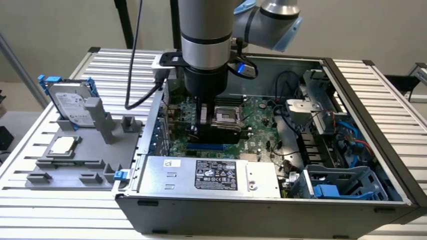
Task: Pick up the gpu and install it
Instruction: 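Insert the gpu into the slot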
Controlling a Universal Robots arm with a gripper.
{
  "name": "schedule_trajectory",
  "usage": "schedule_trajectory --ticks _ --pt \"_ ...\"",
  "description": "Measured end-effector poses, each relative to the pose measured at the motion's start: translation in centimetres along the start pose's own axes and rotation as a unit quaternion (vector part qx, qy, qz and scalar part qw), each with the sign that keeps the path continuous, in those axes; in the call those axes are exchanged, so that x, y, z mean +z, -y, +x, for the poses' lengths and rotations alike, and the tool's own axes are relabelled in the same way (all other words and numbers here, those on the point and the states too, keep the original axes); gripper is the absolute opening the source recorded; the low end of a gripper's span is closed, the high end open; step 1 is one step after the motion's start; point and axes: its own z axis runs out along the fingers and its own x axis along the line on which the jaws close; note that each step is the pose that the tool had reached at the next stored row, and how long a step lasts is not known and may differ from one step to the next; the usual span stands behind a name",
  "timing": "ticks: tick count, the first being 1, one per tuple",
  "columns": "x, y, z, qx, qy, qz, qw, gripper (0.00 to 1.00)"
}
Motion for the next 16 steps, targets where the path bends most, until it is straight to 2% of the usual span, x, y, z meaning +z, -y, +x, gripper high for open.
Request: schedule_trajectory --ticks 16 --pt "0.34 -0.46 0.18 -0.002 0.0081 -0.0006 1.0000 0.27"
